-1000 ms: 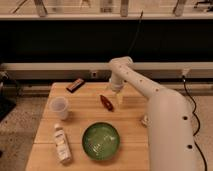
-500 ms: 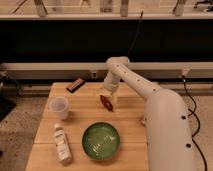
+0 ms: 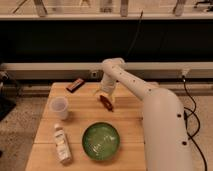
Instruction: Place the pepper in the ceramic bowl
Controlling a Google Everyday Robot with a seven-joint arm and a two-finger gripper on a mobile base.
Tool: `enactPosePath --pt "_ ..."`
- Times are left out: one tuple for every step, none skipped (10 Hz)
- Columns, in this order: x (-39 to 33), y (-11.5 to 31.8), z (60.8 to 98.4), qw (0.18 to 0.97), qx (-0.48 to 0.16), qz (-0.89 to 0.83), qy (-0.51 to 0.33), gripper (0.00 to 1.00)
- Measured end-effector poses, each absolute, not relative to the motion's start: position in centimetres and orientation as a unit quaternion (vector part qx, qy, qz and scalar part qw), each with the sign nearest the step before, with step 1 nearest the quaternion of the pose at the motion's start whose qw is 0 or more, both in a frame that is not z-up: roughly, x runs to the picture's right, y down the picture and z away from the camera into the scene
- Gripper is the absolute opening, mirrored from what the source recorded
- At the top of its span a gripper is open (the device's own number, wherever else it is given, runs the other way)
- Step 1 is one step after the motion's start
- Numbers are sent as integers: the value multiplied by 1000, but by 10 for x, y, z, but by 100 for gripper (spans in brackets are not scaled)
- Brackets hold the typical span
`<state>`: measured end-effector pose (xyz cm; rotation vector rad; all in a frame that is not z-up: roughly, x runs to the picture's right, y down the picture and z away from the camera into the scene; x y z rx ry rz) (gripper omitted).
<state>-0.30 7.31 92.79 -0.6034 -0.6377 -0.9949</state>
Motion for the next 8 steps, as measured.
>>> enactPosePath --pt "-2 75 928 783 -281 -472 -291 80" --pt "0 77 928 781 -282 -477 -288 80" --pt "1 80 929 777 -283 -485 -285 80" --pt "3 81 929 774 -284 -490 -283 80" --pt "3 82 929 772 -284 -494 -282 80" --pt "6 84 930 768 -285 -501 -279 80" --pt "7 87 930 765 -286 -506 -277 80" --pt "8 88 930 762 -287 -510 -276 80"
